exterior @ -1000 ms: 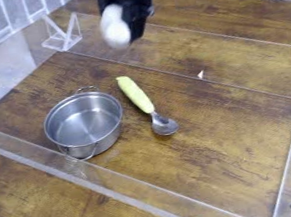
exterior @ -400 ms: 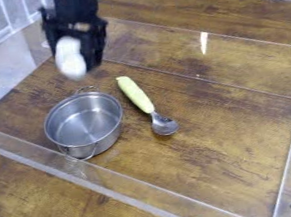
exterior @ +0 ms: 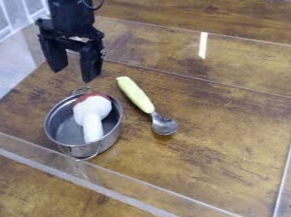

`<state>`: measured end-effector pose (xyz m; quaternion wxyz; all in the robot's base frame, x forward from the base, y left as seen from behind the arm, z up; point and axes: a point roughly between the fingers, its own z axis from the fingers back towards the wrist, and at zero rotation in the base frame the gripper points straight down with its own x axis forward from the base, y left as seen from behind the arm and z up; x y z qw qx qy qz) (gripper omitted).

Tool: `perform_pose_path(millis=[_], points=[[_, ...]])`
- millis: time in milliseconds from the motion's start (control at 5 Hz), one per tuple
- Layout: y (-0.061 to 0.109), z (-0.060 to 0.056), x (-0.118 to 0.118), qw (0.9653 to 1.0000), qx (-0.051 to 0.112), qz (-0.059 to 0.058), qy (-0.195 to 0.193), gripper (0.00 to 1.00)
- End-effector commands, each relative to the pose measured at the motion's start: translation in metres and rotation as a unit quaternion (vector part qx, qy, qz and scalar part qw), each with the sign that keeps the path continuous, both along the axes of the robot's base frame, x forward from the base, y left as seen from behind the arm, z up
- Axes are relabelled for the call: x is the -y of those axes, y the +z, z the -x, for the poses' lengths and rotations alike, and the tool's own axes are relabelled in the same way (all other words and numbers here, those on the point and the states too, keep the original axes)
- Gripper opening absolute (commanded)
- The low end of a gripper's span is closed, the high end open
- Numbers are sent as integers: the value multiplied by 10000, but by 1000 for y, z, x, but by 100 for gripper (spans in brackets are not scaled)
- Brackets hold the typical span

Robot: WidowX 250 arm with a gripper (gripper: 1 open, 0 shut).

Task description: Put the mushroom in the silver pot

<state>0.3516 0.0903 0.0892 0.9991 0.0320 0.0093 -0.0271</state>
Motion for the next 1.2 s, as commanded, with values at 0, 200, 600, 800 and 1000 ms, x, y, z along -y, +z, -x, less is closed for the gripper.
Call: perform_pose_path(millis=[0, 200, 600, 800, 1000], points=[[25, -3, 10, 9985, 498, -115, -197, 100], [19, -2, 16, 9980, 538, -121, -316, 100], [10, -15, 43, 9947, 675, -97, -763, 100], [-1, -12, 35, 9915, 647, -48, -1128, 100], [1, -21, 42, 9905, 772, -13, -1139, 100]])
